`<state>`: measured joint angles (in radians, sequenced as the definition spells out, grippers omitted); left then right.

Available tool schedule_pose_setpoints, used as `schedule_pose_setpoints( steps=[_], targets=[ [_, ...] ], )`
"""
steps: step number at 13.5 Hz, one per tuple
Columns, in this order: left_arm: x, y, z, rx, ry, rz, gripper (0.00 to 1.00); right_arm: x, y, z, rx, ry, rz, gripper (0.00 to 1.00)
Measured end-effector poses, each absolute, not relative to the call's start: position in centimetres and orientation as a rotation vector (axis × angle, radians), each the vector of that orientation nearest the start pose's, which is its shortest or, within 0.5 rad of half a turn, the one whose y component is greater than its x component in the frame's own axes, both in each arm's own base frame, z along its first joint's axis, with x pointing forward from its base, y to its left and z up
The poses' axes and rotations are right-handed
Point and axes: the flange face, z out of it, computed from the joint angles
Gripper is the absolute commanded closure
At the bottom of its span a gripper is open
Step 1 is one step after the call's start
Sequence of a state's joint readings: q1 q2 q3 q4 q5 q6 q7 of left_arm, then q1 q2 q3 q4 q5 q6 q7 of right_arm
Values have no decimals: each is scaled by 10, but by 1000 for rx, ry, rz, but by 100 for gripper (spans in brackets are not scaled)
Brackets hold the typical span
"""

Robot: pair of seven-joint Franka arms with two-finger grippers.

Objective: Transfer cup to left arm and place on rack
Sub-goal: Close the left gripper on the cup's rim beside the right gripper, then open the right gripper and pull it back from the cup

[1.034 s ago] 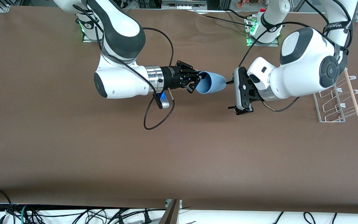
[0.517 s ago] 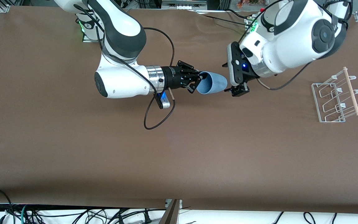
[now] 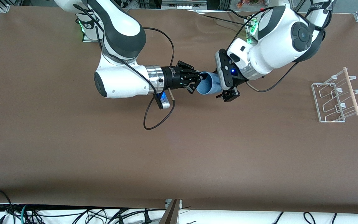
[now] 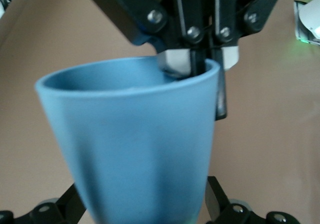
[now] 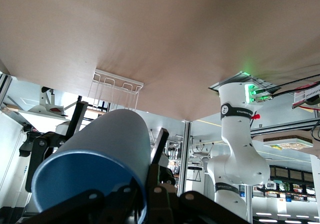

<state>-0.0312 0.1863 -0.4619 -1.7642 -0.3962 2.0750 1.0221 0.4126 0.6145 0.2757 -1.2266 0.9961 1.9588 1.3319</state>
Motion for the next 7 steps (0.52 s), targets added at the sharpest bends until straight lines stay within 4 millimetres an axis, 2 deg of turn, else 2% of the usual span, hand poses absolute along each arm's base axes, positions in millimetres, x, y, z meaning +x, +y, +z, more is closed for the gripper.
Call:
schedule_pose_setpoints(
  steps=[1, 2, 3, 6, 7],
  targets=[
    [550, -300, 484, -2752, 2165, -447, 24, 580, 472, 473, -1927, 1128, 1068, 100],
    [550, -302, 484, -2755, 2162, -449, 42, 581, 472, 473, -1927, 1129, 1068, 100],
    [549, -303, 485, -2765, 2150, -451, 51, 581, 472, 472, -1927, 1130, 1068, 100],
    [550, -304, 485, -2783, 2132, -453, 100, 582, 470, 473, -1925, 1131, 1067, 100],
    [550, -304, 485, -2794, 2130, -457, 100, 583, 470, 474, -1925, 1130, 1068, 100]
  ],
)
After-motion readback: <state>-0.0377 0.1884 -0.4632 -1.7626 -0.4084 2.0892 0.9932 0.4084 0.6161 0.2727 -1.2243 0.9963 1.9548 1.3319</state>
